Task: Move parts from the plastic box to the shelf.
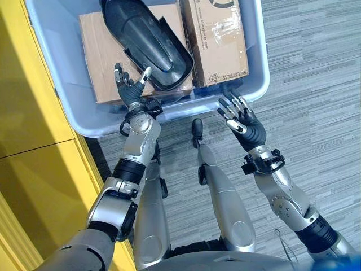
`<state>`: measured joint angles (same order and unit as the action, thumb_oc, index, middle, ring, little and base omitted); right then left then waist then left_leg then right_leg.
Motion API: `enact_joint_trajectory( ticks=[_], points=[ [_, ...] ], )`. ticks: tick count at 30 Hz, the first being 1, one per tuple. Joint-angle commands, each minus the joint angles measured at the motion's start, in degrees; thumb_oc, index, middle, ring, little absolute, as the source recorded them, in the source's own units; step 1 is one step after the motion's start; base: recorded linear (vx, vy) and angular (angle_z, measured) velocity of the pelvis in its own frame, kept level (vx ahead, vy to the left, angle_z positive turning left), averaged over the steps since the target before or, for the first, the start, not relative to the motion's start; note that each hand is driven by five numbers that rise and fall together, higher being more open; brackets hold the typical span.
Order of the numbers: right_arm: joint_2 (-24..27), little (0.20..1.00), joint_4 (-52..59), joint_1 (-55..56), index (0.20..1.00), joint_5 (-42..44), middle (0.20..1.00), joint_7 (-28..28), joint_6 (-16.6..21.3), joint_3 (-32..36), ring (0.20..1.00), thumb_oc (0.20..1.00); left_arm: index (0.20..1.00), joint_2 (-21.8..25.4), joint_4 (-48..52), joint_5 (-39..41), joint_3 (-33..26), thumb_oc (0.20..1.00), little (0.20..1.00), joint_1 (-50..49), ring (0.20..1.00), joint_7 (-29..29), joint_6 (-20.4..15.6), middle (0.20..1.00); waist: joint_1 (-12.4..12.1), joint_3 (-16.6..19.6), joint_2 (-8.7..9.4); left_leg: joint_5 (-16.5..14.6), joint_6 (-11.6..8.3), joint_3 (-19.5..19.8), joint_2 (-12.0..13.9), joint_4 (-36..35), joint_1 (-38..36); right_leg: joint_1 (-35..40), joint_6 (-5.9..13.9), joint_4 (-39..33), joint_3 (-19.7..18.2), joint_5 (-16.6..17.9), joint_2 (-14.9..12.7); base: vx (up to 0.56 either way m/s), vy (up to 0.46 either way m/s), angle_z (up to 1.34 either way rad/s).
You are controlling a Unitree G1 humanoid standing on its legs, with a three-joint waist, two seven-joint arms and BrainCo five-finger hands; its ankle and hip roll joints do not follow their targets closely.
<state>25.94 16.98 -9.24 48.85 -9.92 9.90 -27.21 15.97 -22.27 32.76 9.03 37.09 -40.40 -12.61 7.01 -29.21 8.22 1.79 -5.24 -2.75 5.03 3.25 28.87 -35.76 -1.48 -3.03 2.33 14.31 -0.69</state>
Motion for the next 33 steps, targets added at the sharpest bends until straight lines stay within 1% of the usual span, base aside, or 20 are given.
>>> enact_joint_trajectory(
  ticks=[1, 5, 8, 14, 16, 24, 33],
  points=[
    [1.01, 1.000, 4.20, 0.79, 1.000, 0.96, 1.000, 0.01, 1.50, 0.83, 1.000, 1.000, 1.000, -0.23, -4.63, 2.60, -0.09, 1.000, 1.000, -0.38, 1.000, -0.06, 0.08, 1.000, 1.65, 2.02, -1.05, -3.40, 0.77, 1.20, 3.85, 1.28, -2.95, 1.22, 7.94, 12.15, 0.48, -15.51, -4.37, 0.00, 0.000, 0.00],
    [1.19, 1.000, 4.35, 0.98, 1.000, 1.50, 1.000, -0.11, 1.77, 0.67, 1.000, 1.000, 1.000, -0.34, -7.05, 2.97, 0.06, 1.000, 1.000, 0.96, 1.000, -0.53, 0.57, 1.000, 1.91, 2.10, -1.08, -3.35, 0.75, 1.26, 4.03, 1.18, -2.74, 0.79, 7.93, 12.22, 0.41, -15.65, -4.30, 0.00, 0.000, 0.00],
    [1.63, 1.000, 4.74, 1.13, 1.000, 1.97, 1.000, -0.09, 1.75, 0.49, 1.000, 1.000, 1.000, -0.58, -10.25, 4.91, -0.37, 1.000, 1.000, 2.56, 1.000, -0.59, 0.77, 1.000, 2.17, 2.16, -1.11, -3.28, 0.72, 1.29, 4.07, 1.03, -2.57, 0.56, 7.93, 12.28, 0.49, -15.71, -4.31, 0.00, 0.000, 0.00],
    [2.88, 1.000, 5.04, 0.69, 1.000, 2.77, 1.000, -0.34, 1.89, -0.09, 1.000, 1.000, 1.000, 0.54, -18.16, 7.09, -0.39, 1.000, 1.000, 7.40, 1.000, -0.75, 1.99, 1.000, 2.81, 1.82, -0.95, -3.46, 0.71, 1.24, 4.07, 1.40, -2.03, -0.48, 7.90, 12.87, 0.16, -15.94, -3.95, 0.00, 0.000, 0.00],
    [3.18, 1.000, 5.08, 0.56, 1.000, 2.88, 1.000, -0.47, 2.08, 0.02, 1.000, 1.000, 1.000, 0.95, -19.25, 6.85, 0.00, 1.000, 1.000, 8.34, 1.000, -0.73, 2.36, 1.000, 2.93, 1.69, -0.94, -3.42, 0.66, 1.23, 4.11, 1.34, -1.90, -0.73, 7.90, 12.91, 0.10, -16.03, -3.89, 0.00, 0.000, 0.00],
    [3.79, 1.000, 4.83, 0.42, 1.000, 3.02, 1.000, -0.38, 2.29, 0.11, 1.000, 1.000, 1.000, 1.64, -21.08, 6.02, 1.24, 1.000, 1.000, 11.14, 1.000, -0.63, 3.16, 1.000, 3.48, 1.46, -1.00, -3.60, 0.67, 0.78, 4.34, 1.20, -1.77, -2.07, 7.87, 13.61, -0.50, -16.30, -3.46, 0.01, 0.003, -0.04],
    [3.95, 1.000, 4.95, 1.45, 1.000, 2.67, 1.000, -0.32, 2.63, 0.57, 1.000, 1.000, 1.000, 1.12, -20.03, 5.12, 2.48, 1.000, 1.000, 12.20, 1.000, -0.90, 3.01, 1.000, 4.14, 1.48, -1.59, -3.69, 0.69, 0.35, 4.36, 1.00, -2.00, -2.98, 7.81, 14.24, -1.03, -16.68, -2.95, 0.01, 0.001, -0.04]
  ],
)
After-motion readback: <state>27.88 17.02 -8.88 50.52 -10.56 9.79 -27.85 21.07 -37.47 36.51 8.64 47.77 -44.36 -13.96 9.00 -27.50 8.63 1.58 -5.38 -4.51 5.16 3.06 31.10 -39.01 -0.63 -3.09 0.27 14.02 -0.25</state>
